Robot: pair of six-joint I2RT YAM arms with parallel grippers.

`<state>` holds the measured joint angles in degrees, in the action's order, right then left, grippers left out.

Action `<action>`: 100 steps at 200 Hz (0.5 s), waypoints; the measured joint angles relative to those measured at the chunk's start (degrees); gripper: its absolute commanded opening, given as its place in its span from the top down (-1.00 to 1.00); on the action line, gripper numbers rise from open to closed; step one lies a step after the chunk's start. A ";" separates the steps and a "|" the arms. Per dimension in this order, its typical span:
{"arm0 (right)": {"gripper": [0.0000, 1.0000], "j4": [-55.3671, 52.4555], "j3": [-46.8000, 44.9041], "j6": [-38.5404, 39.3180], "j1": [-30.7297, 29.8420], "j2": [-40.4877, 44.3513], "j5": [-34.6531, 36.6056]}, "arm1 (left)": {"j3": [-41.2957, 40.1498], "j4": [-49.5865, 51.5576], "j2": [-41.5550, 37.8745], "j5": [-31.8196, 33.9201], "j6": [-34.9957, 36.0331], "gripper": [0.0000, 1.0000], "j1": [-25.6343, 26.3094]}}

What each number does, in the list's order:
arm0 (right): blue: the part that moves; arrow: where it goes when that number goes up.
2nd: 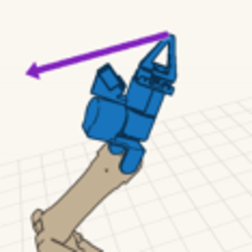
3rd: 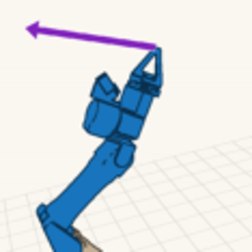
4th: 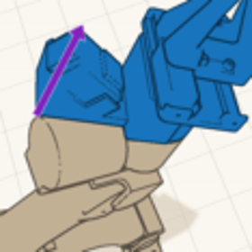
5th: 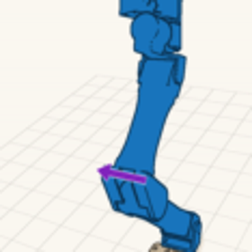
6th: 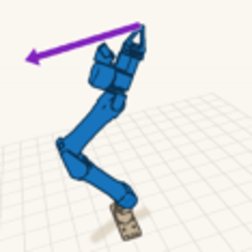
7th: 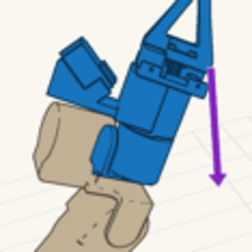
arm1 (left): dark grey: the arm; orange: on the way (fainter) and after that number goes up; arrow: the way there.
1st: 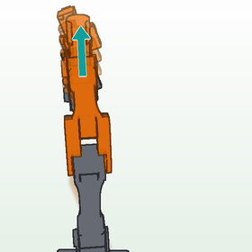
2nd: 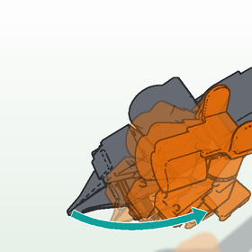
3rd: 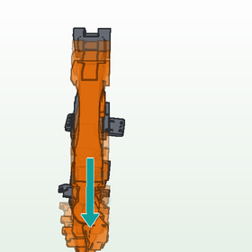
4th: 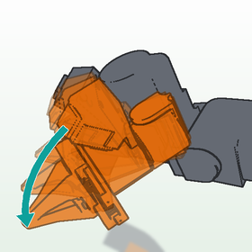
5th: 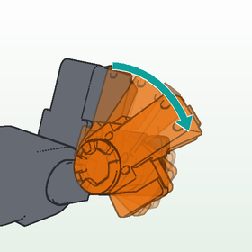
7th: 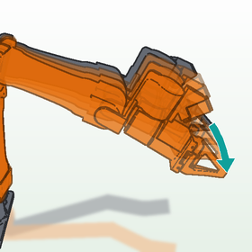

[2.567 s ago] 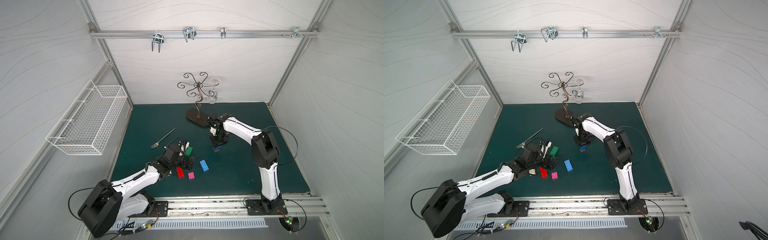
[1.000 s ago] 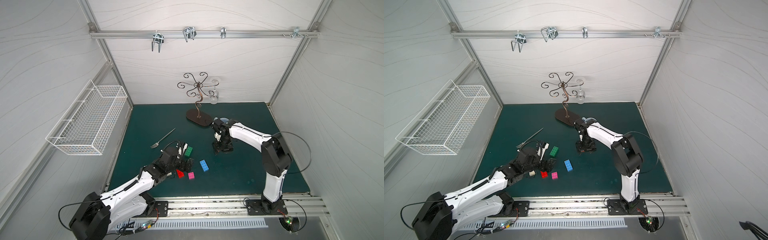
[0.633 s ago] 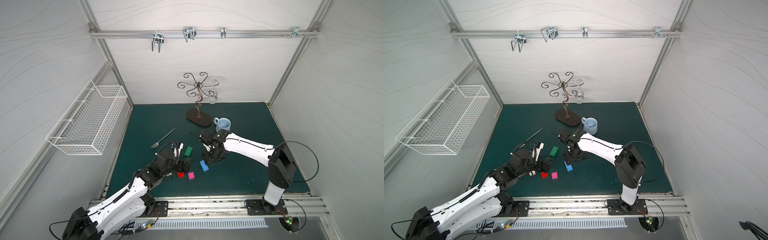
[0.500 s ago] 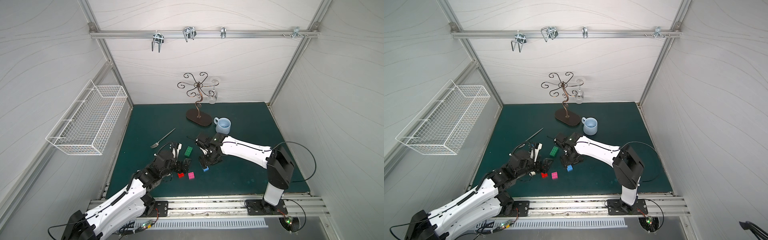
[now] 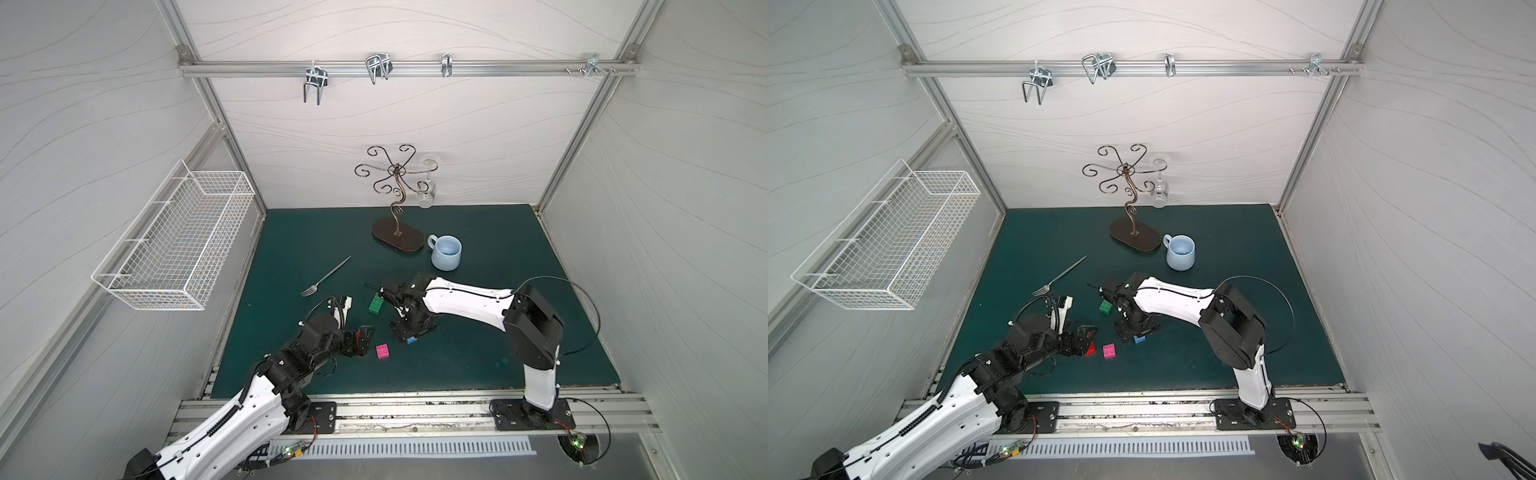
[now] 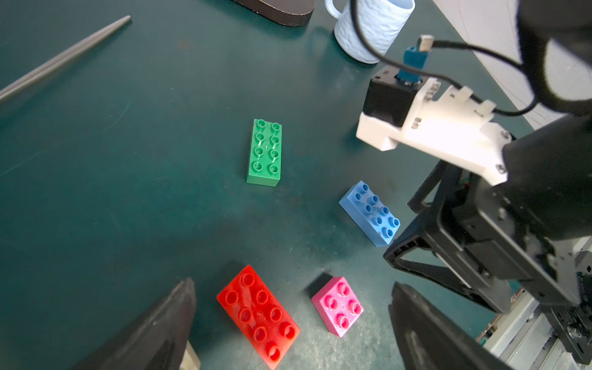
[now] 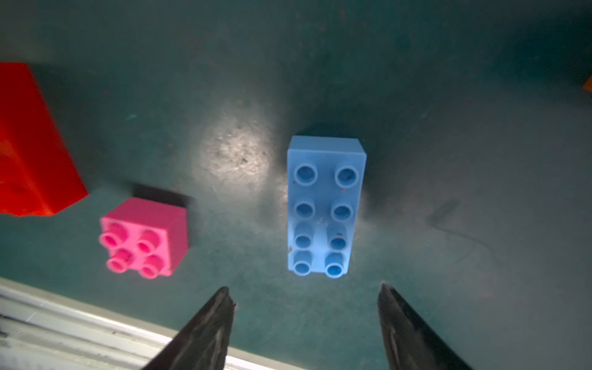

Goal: Assemble a spoon with lego
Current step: Adjust the lego brick at the center of the board.

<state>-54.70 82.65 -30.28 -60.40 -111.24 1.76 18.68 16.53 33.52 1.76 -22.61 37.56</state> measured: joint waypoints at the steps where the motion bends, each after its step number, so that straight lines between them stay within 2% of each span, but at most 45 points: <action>1: -0.49 0.00 0.00 0.02 0.00 -0.07 0.02 | 0.00 0.02 0.00 0.02 0.00 -1.00 0.00; 35: -0.50 0.02 -1.07 0.28 1.29 -0.46 1.01 | -0.02 -0.07 1.46 -0.02 -0.11 -1.00 0.00; 69: -0.50 -0.28 -5.11 1.62 5.18 -0.46 2.34 | -0.48 -0.13 2.25 -0.02 -0.07 -1.00 0.00; 100: -0.50 -3.06 -5.35 1.86 7.19 -0.46 7.45 | -0.55 -0.17 2.25 -0.02 -0.07 -1.00 0.00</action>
<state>-57.76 77.30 -28.42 -53.21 -111.70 9.21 18.13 16.36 35.77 1.74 -22.68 37.56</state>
